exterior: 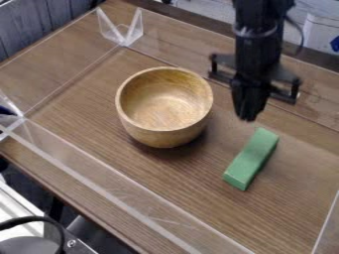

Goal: Put the green block in the brown bowl

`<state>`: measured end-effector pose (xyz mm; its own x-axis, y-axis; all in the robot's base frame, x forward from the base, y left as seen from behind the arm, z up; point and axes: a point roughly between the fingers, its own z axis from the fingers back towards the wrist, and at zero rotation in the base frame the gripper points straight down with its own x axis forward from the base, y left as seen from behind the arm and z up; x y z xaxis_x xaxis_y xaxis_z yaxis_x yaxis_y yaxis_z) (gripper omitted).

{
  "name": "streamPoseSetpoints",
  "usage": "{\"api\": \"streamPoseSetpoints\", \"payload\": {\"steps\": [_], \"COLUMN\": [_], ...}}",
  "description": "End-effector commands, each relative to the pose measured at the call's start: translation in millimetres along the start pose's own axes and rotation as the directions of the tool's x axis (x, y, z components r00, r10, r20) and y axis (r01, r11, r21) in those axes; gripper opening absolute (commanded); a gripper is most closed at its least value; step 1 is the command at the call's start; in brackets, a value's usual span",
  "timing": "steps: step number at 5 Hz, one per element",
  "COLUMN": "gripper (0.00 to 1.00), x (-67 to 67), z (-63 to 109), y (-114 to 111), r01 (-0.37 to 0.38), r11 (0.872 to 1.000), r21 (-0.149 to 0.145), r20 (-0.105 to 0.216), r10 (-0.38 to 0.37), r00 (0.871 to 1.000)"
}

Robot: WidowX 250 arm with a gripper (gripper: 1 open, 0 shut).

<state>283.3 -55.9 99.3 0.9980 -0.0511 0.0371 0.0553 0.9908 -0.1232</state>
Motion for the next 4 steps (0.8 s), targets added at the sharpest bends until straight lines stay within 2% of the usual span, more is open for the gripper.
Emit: {"api": "streamPoseSetpoints", "payload": {"steps": [1,2,4], "gripper": [1.0,1.0,1.0], "x": [5.3,0.7,1.2], "z": [7.2,-0.8,-13.2], "y": [0,-2,-7], "r01": [0.013,0.028,0.039], "r11": [1.0,1.0,0.999], "r21": [-0.004,-0.007,-0.011], "r20": [0.065,0.046,0.024], "r10": [-0.013,-0.028,-0.039], "r00": [0.998,0.999,0.999]}}
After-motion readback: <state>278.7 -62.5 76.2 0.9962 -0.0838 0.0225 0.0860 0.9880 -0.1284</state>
